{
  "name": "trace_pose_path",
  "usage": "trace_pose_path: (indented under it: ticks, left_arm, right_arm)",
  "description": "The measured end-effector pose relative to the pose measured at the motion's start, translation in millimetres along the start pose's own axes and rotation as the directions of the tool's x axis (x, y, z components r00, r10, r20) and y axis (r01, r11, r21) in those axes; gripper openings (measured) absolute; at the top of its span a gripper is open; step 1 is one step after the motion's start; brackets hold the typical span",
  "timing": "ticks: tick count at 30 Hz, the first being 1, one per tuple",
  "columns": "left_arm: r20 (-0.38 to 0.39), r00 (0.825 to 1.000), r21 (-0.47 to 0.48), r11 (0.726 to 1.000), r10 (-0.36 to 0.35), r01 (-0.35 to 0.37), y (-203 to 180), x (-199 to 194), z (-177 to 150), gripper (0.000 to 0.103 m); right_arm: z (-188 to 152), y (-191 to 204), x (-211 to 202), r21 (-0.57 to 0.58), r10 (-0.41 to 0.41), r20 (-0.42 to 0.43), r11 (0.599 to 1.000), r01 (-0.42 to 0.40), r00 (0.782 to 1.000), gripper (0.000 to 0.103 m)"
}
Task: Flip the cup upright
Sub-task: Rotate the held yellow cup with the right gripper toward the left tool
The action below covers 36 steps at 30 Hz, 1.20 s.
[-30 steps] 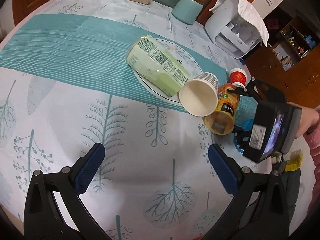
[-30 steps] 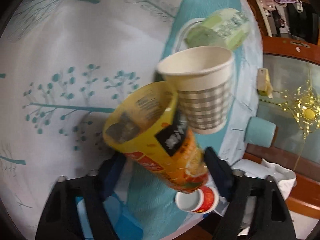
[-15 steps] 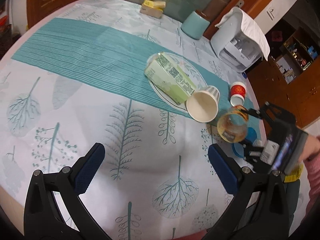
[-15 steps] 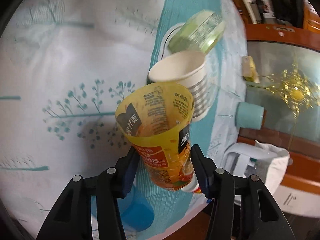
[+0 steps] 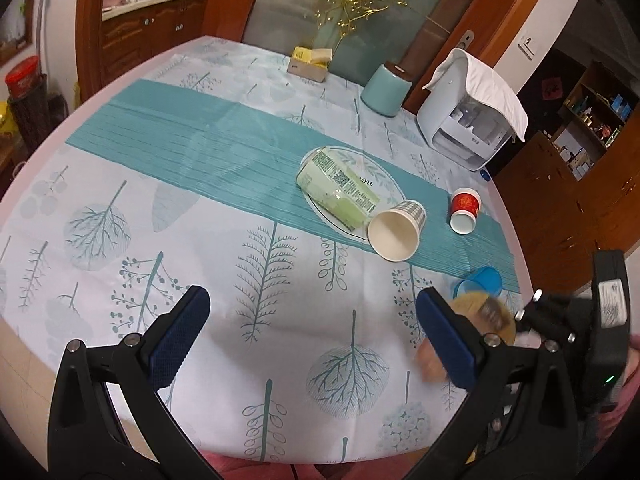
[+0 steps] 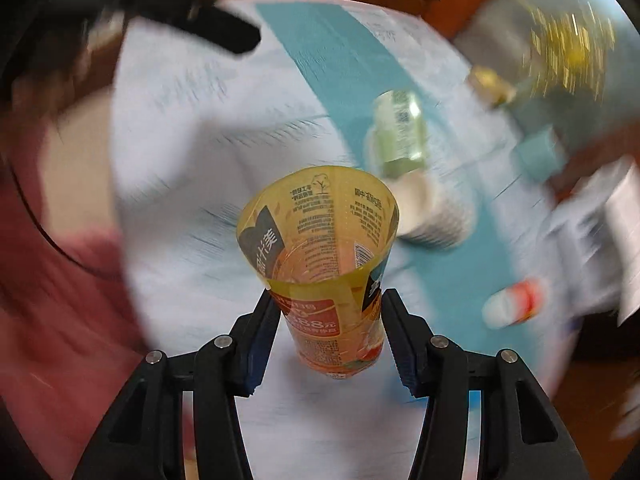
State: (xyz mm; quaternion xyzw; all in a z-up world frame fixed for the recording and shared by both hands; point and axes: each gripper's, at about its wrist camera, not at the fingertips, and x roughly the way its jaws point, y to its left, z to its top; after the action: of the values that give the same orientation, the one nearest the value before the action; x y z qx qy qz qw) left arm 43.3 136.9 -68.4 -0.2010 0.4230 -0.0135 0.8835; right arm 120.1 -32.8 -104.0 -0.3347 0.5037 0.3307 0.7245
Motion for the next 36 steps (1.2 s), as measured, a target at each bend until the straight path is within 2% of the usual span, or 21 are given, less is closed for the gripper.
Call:
trace_pose_path:
  ticks: [1, 3, 4, 6, 8, 13, 15, 16, 17, 21, 22, 23, 25, 29, 33, 36]
  left_arm:
    - [0.001, 1.000, 0.004, 1.000, 0.000, 0.000, -2, -2, -1, 0.102]
    - [0.002, 1.000, 0.019, 1.000, 0.002, -0.002, -7, -6, -2, 0.102]
    - [0.004, 1.000, 0.027, 1.000, 0.006, -0.006, -11, -5, -2, 0.102]
    - [0.009, 1.000, 0.045, 0.999, 0.014, -0.015, -19, -8, -4, 0.102]
    - [0.012, 1.000, 0.065, 0.998, 0.018, -0.019, -27, -9, -5, 0.102]
    - [-0.014, 1.000, 0.108, 0.994, 0.022, -0.021, -42, 0, -5, 0.102]
    - [-0.029, 0.999, 0.113, 0.993, 0.031, -0.027, -46, 6, -4, 0.102]
    - [-0.034, 0.999, 0.112, 0.993, 0.033, -0.029, -49, 9, -3, 0.102]
    - [-0.041, 0.999, 0.116, 0.993, 0.035, -0.030, -51, 13, -3, 0.102]
    - [-0.089, 0.995, 0.137, 0.990, 0.034, -0.022, -54, 33, -3, 0.102]
    - [-0.104, 0.994, 0.138, 0.990, 0.035, -0.020, -54, 38, -3, 0.102]
    - [-0.123, 0.992, 0.138, 0.990, 0.038, -0.021, -53, 44, -3, 0.102]
    - [-0.156, 0.986, 0.133, 0.991, 0.050, -0.030, -49, 56, -4, 0.102]
    - [-0.209, 0.974, 0.125, 0.990, 0.083, -0.058, -42, 79, -6, 0.102]
    - [-0.297, 0.953, 0.088, 0.995, 0.064, -0.039, -37, 107, -13, 0.102]
    - [-0.374, 0.927, 0.042, 0.999, 0.019, -0.004, -35, 127, -20, 0.101]
  right_arm:
    - [-3, 3, -4, 0.068, 0.085, 0.023, 0.994, -0.086, 0.996, 0.052]
    - [-7, -1, -4, 0.169, 0.183, 0.049, 0.967, -0.189, 0.982, 0.052]
    - [-11, -3, -2, 0.233, 0.235, 0.057, 0.942, -0.242, 0.970, 0.052]
    - [-26, -7, 7, 0.358, 0.343, 0.081, 0.866, -0.349, 0.936, 0.052]
    - [-38, -13, 23, 0.483, 0.460, 0.104, 0.752, -0.449, 0.882, 0.052]
    - [-59, -28, 42, 0.583, 0.525, 0.200, 0.615, -0.531, 0.827, 0.053]
    - [-63, -31, 46, 0.612, 0.544, 0.226, 0.566, -0.552, 0.808, 0.053]
    - [-66, -36, 49, 0.618, 0.548, 0.235, 0.553, -0.559, 0.803, 0.053]
    - [-67, -36, 51, 0.629, 0.544, 0.238, 0.545, -0.554, 0.805, 0.054]
    - [-74, -34, 61, 0.668, 0.497, 0.201, 0.561, -0.489, 0.844, 0.054]
    - [-77, -34, 58, 0.671, 0.512, 0.231, 0.532, -0.517, 0.827, 0.054]
    - [-79, -33, 58, 0.678, 0.518, 0.246, 0.512, -0.527, 0.819, 0.054]
    - [-83, -33, 57, 0.692, 0.499, 0.270, 0.494, -0.527, 0.823, 0.055]
    - [-95, -31, 44, 0.707, 0.425, 0.305, 0.499, -0.502, 0.852, 0.056]
    - [-104, -30, 38, 0.722, 0.404, 0.319, 0.482, -0.496, 0.857, 0.060]
    - [-109, -24, 28, 0.737, 0.354, 0.307, 0.498, -0.456, 0.883, 0.070]
